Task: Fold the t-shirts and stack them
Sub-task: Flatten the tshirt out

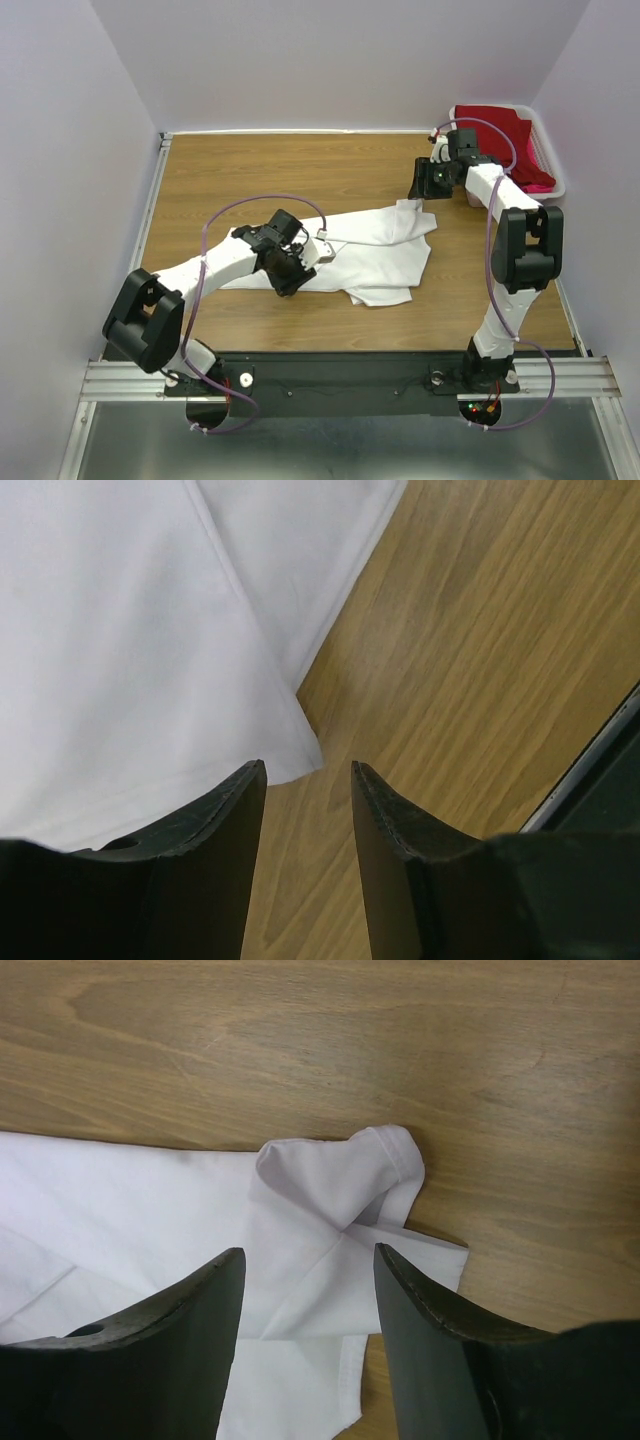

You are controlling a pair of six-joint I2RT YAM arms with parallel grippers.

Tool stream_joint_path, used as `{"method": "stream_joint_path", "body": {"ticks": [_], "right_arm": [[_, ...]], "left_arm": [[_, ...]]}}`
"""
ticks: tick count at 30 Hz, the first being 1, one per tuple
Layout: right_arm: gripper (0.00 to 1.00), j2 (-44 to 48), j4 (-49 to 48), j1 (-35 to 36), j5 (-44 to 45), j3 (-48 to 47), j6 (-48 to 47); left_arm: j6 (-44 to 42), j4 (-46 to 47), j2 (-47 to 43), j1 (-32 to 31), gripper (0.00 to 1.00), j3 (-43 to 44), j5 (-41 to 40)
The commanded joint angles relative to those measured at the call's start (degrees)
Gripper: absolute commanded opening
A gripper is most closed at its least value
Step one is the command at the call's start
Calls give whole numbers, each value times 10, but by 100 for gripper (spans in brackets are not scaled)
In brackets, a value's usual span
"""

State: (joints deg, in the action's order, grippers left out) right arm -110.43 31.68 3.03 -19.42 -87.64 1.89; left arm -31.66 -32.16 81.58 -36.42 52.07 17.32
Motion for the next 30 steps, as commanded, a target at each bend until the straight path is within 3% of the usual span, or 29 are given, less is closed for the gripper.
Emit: {"method": "stream_joint_path", "body": {"ticks": [1,11,17,20,23,30], "right_arm": [[60,0,-7,-4,5,-9,-7],[60,-5,-5,-4,12,-6,-14],[60,-11,-5,-4,11,-3,-14],[60,-16,-5,-4,10,-1,-14],[60,-21,-5,-3,9,-1,-14],[67,-16,-3,-4,15,-6,-31]], "left_arm": [[27,30,14,-18,52,-5,-36],[37,49,59,-51,52,-15,-78],[42,52,66,-54,47,-26,-111],[40,46,60,-53,38,-30,-128],[34,29,47,-54,19,-29,-138],[20,-35,-9,-53,0,16,-133]]}}
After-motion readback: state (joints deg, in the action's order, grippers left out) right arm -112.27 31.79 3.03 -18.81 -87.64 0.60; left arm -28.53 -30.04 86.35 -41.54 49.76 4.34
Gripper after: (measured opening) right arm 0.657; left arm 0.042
